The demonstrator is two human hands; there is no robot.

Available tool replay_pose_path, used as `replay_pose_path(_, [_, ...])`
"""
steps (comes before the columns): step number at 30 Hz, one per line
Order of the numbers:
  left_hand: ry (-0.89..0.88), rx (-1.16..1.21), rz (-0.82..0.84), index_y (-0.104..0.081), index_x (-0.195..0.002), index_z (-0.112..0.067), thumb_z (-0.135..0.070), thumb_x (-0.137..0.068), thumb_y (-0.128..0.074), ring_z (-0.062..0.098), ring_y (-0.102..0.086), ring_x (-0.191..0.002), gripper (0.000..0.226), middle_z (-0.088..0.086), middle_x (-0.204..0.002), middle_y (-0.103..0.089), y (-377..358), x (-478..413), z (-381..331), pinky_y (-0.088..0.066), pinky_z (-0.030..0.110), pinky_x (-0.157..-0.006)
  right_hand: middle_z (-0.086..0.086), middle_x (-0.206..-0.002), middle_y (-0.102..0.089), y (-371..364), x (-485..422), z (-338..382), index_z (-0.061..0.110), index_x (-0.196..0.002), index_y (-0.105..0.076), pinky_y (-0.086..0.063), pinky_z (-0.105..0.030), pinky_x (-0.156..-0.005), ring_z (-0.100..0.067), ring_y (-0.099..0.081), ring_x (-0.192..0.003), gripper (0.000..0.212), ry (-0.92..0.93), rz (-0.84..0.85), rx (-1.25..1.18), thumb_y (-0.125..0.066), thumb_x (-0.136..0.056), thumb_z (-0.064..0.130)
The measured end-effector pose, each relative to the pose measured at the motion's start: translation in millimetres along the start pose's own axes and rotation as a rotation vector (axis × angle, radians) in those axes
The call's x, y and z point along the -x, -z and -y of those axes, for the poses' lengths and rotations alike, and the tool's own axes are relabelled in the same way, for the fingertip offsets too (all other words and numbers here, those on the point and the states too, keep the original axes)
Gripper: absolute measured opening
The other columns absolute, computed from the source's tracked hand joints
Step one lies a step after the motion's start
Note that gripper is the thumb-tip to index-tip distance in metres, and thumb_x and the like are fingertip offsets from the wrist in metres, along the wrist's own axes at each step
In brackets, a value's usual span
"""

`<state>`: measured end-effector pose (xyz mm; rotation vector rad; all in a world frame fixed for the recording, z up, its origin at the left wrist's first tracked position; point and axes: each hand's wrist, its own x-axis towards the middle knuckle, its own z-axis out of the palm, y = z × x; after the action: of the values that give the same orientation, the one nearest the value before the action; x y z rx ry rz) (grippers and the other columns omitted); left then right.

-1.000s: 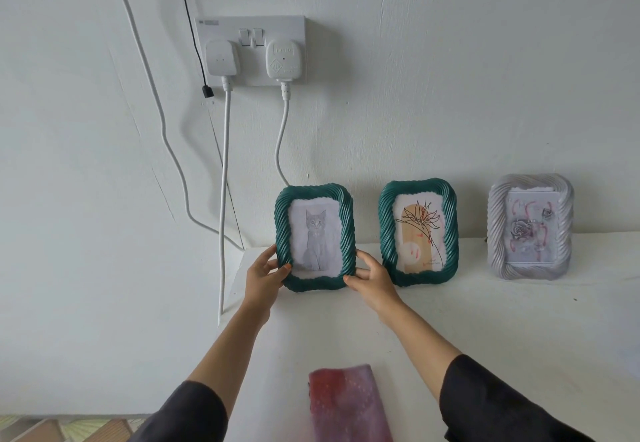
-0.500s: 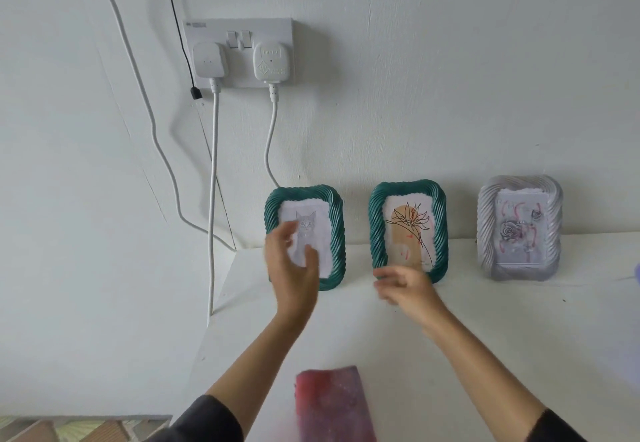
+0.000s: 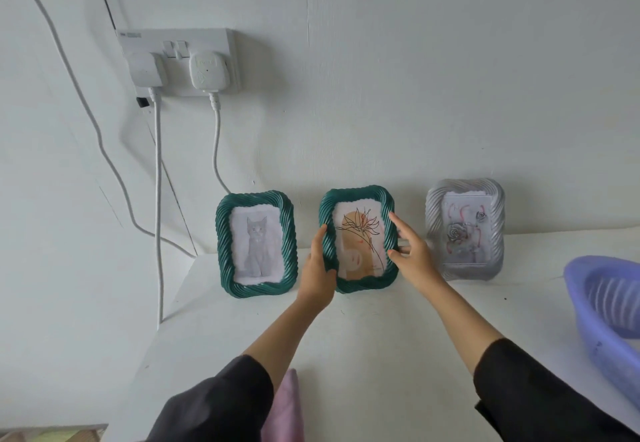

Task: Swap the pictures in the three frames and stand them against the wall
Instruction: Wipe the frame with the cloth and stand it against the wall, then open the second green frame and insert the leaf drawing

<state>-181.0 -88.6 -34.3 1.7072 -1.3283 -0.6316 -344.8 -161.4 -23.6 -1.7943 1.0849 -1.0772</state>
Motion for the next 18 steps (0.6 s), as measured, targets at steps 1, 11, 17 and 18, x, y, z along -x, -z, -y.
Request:
replay_pose_path(1, [0.015,0.002,-0.017,-0.01,-0.147,-0.032,0.017,-0.084,-0.043,0.024,-0.057,-0.096,0.086,0.013,-0.134,-0.046,-0.9,1.1,-0.9,-0.055,0.029,-0.071,-0.008,-0.139,-0.045,2.2,0.6,-1.0,0.024,-0.14,-0.036,-0.048,-0.001,-0.073,-0.014,-0.049,-0.115,0.072,-0.002,-0.008,0.004,-0.052,-0.083,-0.016])
replay_pose_path(11, [0.102,0.168,-0.113,-0.033,-0.14,-0.035,0.001,-0.086,-0.046,0.015,-0.041,-0.061,0.066,0.007,-0.072,-0.044,-11.5,50.2,-31.4,-0.039,0.019,-0.049,-0.004,-0.102,-0.055,54.7,51.9,8.1,0.028,-0.132,-0.046,-0.053,-0.015,-0.07,-0.011,-0.059,-0.073,0.067,-0.061,0.056,-0.192,-0.061,-0.079,-0.009])
replay_pose_path(17, [0.216,0.306,0.02,-0.046,-0.13,-0.022,-0.014,-0.095,-0.043,0.015,-0.054,-0.071,0.036,0.004,-0.084,-0.06,-28.1,101.1,-57.6,-0.044,0.021,-0.062,-0.002,-0.086,-0.06,99.5,95.2,42.2,0.009,-0.13,-0.049,-0.053,-0.013,-0.06,-0.001,-0.062,-0.063,0.062,-0.08,0.091,-0.369,-0.059,-0.075,-0.018])
replay_pose_path(18, [0.248,0.309,0.08,-0.045,-0.13,-0.021,-0.018,-0.096,-0.042,0.015,-0.054,-0.073,0.034,0.004,-0.088,-0.06,-32.3,109.8,-63.1,-0.042,0.022,-0.064,0.0,-0.084,-0.061,106.1,101.5,51.1,0.007,-0.13,-0.05,-0.052,-0.011,-0.058,0.002,-0.062,-0.059,0.061,-0.073,0.1,-0.37,-0.059,-0.075,-0.018])
